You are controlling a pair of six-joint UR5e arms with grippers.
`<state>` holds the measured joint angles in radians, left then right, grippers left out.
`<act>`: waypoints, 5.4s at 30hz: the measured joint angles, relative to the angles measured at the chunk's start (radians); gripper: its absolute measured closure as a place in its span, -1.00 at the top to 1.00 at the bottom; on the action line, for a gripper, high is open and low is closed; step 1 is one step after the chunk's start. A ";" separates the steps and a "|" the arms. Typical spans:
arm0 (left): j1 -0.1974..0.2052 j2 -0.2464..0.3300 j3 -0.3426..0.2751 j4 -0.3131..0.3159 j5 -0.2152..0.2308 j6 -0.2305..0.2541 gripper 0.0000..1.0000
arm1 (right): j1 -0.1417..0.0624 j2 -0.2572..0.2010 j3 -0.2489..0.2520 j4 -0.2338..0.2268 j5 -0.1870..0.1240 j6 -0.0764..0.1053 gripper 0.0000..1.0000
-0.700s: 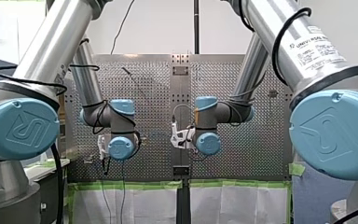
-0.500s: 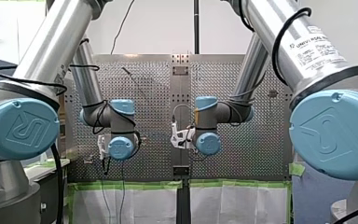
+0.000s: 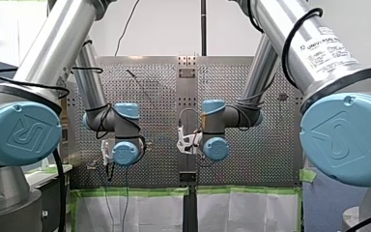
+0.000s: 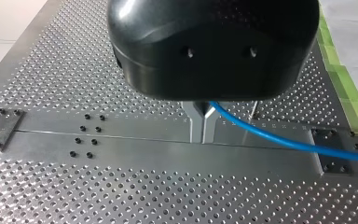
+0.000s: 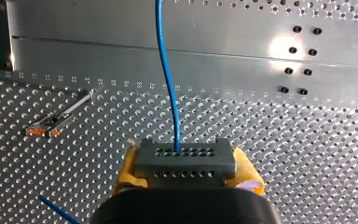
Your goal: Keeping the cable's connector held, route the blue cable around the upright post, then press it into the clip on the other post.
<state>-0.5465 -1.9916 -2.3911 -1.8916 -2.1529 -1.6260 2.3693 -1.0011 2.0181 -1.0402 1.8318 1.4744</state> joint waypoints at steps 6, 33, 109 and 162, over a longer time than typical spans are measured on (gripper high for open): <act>0.000 0.000 0.000 0.000 0.000 0.000 -1.00 | 0.000 0.000 0.000 0.000 0.000 0.000 -1.00; 0.000 0.000 0.000 0.000 0.000 0.000 -1.00 | 0.000 0.000 0.000 0.000 0.000 0.000 -1.00; 0.000 0.001 -0.002 0.000 0.000 0.000 -1.00 | 0.012 0.092 -0.005 0.069 0.006 -0.008 -1.00; 0.069 0.100 0.010 -0.186 -0.011 0.064 -1.00 | -0.023 -0.014 -0.100 0.215 -0.090 0.045 -1.00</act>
<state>-0.4773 -1.8919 -2.3806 -2.0777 -2.1643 -1.5616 2.3466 -1.0154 1.9176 -0.8249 1.7414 1.5195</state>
